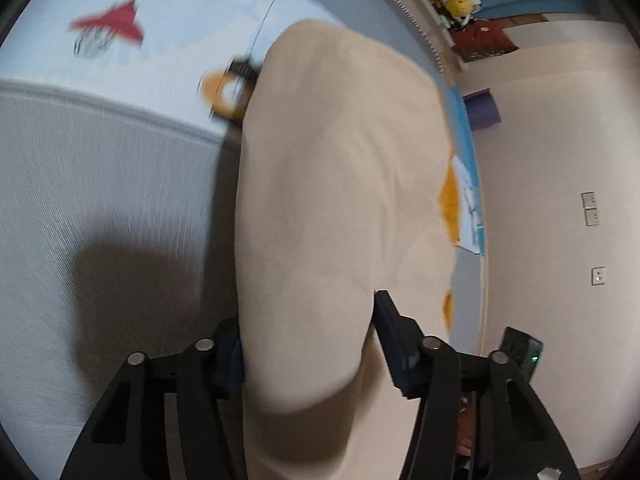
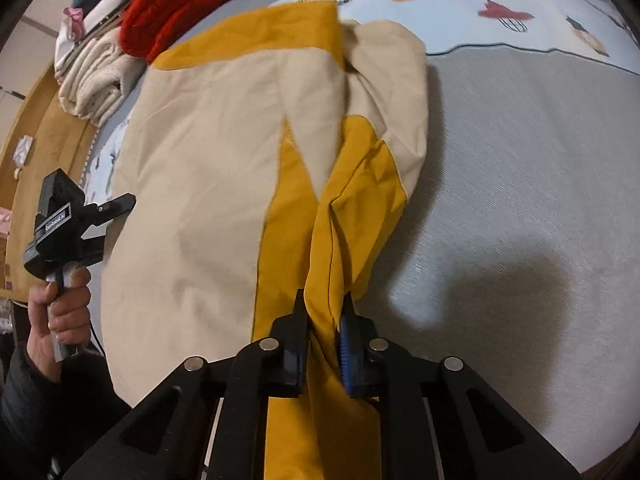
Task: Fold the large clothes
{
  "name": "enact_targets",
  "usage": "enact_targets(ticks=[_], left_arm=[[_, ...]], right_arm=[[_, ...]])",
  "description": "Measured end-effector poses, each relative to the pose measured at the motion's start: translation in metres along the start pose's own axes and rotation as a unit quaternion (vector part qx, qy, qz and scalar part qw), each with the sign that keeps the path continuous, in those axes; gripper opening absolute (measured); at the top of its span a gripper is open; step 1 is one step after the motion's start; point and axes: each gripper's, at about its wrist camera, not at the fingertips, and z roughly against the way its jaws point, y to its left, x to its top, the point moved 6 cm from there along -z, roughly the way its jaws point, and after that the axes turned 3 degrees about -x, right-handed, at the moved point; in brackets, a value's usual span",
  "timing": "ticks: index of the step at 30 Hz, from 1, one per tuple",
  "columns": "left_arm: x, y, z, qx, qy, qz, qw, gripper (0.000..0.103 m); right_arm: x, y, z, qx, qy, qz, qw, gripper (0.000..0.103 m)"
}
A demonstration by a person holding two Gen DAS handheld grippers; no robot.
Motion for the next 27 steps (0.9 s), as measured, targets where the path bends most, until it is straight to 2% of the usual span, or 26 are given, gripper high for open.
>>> enact_targets(ticks=[2,5,10,14,17,20,23,26,27], left_arm=[[0.012,-0.006,0.015,-0.001,-0.013,-0.012,0.9998,0.051],[0.036,0.005,0.047,0.006,-0.040,-0.017,0.9991,0.049],[0.066,0.056,0.082,0.038,-0.067,0.019,0.9968,0.050],[0.072,0.095,0.087,0.070,-0.057,0.060,0.9942,0.057],[0.069,0.107,0.093,0.100,-0.040,0.069,0.9918,0.058],[0.059,0.095,0.111,0.114,-0.043,0.035,0.9919,0.059],[0.051,0.076,0.113,0.122,-0.030,-0.012,0.9920,0.059],[0.020,0.059,0.106,0.143,0.008,-0.080,0.9866,0.060],[0.010,0.059,0.100,0.158,0.026,-0.103,0.9817,0.061]], right_arm=[[0.008,0.015,-0.003,0.009,-0.010,0.005,1.000,0.012],[0.022,0.040,-0.005,0.029,-0.026,0.007,0.999,0.011],[0.047,0.102,-0.022,0.056,-0.050,0.028,0.997,0.011],[0.045,0.127,-0.035,0.041,-0.039,0.052,0.997,0.011],[0.036,0.122,-0.041,0.013,-0.018,0.061,0.998,0.011],[0.032,0.116,-0.035,0.009,-0.016,0.056,0.998,0.011],[0.029,0.114,-0.027,0.008,-0.015,0.044,0.999,0.018],[0.021,0.117,-0.015,0.012,-0.020,0.046,0.999,0.022],[0.017,0.120,-0.012,0.013,-0.018,0.055,0.998,0.026]])
